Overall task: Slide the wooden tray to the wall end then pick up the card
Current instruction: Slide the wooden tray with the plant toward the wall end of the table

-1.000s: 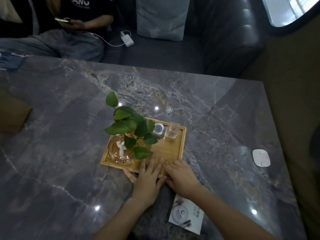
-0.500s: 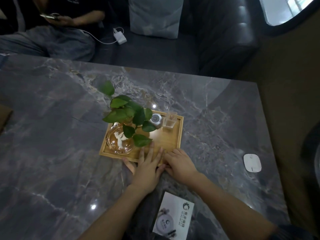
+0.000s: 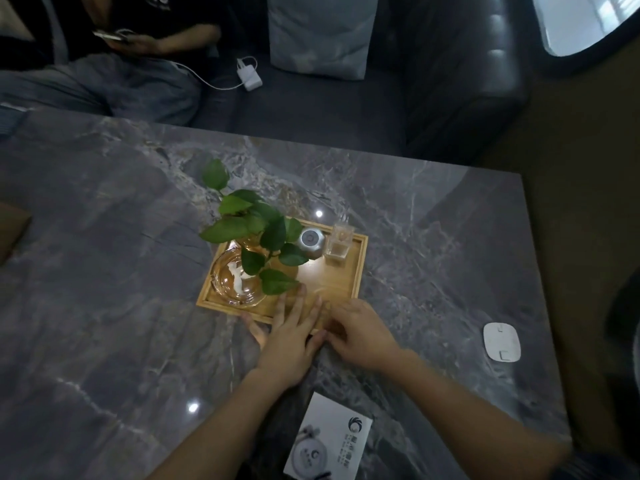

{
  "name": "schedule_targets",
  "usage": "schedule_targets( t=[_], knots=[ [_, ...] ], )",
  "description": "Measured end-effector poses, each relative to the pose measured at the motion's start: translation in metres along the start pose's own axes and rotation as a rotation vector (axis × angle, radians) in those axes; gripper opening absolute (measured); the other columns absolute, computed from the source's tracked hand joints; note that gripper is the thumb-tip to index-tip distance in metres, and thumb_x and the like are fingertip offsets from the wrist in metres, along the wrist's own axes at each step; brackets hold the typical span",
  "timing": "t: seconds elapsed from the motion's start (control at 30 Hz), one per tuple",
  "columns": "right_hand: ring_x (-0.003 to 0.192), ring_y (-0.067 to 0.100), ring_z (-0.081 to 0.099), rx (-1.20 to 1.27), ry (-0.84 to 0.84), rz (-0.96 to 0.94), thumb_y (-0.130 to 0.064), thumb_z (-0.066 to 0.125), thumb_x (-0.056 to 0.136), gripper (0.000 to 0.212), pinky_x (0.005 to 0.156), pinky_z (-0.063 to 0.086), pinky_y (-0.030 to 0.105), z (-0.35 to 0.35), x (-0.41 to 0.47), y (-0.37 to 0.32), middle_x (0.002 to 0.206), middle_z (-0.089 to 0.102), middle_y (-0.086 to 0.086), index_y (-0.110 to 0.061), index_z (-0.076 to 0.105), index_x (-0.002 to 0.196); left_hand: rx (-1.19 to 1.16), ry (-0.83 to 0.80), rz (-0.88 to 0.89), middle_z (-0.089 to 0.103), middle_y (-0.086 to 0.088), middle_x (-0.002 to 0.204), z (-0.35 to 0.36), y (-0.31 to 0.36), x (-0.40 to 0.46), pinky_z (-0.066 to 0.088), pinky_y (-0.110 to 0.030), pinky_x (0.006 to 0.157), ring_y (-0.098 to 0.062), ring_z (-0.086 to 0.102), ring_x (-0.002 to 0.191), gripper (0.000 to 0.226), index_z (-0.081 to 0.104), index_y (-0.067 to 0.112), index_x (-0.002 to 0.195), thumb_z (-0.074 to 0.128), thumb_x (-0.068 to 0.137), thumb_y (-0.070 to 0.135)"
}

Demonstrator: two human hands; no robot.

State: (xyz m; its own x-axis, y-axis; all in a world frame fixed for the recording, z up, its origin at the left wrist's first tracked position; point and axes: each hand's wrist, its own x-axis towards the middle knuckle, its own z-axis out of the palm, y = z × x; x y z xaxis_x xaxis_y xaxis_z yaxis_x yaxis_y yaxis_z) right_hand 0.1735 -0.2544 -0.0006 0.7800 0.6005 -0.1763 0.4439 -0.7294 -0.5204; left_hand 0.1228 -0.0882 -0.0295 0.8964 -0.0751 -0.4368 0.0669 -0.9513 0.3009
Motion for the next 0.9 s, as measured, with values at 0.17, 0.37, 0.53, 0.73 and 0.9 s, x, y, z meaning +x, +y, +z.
schedule_targets(
  t=[0.17, 0.37, 0.53, 0.73, 0.9],
  knots=[
    [0.084, 0.017, 0.055, 0.125, 0.207, 0.168, -0.016, 0.064, 0.08, 0.008, 0.075, 0.047, 0.031, -0.029, 0.014, 0.046, 0.087, 0.061, 0.0, -0.017, 0.062, 0.088, -0.026, 0.015, 0.0, -0.026, 0.021, 0.16, 0.0, -0.001, -0.001, -0.039, -0.07, 0.084, -0.019, -0.026, 0.148, 0.06, -0.012, 0.058, 0.145, 0.022, 0.096, 0.062],
    [0.079, 0.014, 0.049, 0.158, 0.262, 0.392, -0.016, 0.063, 0.086, 0.011, 0.068, 0.038, 0.027, -0.056, 0.071, 0.089, 0.087, 0.052, -0.001, -0.01, 0.061, 0.095, -0.027, 0.011, -0.013, -0.026, 0.022, 0.159, 0.001, -0.001, -0.001, -0.043, -0.066, 0.084, -0.019, -0.025, 0.149, 0.059, -0.018, 0.065, 0.138, 0.023, 0.095, 0.065],
    [0.07, 0.018, 0.06, 0.145, 0.149, 0.395, -0.015, 0.064, 0.082, 0.002, 0.06, 0.046, 0.029, -0.064, 0.105, 0.095, 0.075, 0.063, 0.0, -0.015, 0.066, 0.084, -0.021, 0.01, -0.017, -0.033, 0.026, 0.155, 0.003, -0.002, 0.0, -0.041, -0.069, 0.087, -0.017, -0.028, 0.146, 0.059, -0.02, 0.066, 0.137, 0.021, 0.095, 0.065],
    [0.064, 0.012, 0.057, 0.128, 0.092, 0.334, -0.008, 0.063, 0.078, 0.011, 0.052, 0.041, 0.024, -0.064, 0.118, 0.096, 0.067, 0.058, -0.007, -0.017, 0.062, 0.071, -0.022, -0.011, -0.023, -0.03, 0.024, 0.157, 0.002, -0.002, 0.001, -0.038, -0.071, 0.088, -0.017, -0.032, 0.145, 0.059, -0.014, 0.061, 0.143, 0.016, 0.093, 0.068],
    [0.066, 0.018, 0.057, 0.117, 0.1, 0.278, -0.005, 0.06, 0.079, 0.01, 0.054, 0.045, 0.03, -0.062, 0.118, 0.099, 0.07, 0.061, 0.002, -0.013, 0.06, 0.073, -0.046, -0.017, -0.031, -0.037, 0.028, 0.153, 0.002, -0.001, 0.001, -0.037, -0.072, 0.092, -0.012, -0.04, 0.139, 0.059, -0.016, 0.063, 0.141, 0.014, 0.092, 0.07]
  ],
)
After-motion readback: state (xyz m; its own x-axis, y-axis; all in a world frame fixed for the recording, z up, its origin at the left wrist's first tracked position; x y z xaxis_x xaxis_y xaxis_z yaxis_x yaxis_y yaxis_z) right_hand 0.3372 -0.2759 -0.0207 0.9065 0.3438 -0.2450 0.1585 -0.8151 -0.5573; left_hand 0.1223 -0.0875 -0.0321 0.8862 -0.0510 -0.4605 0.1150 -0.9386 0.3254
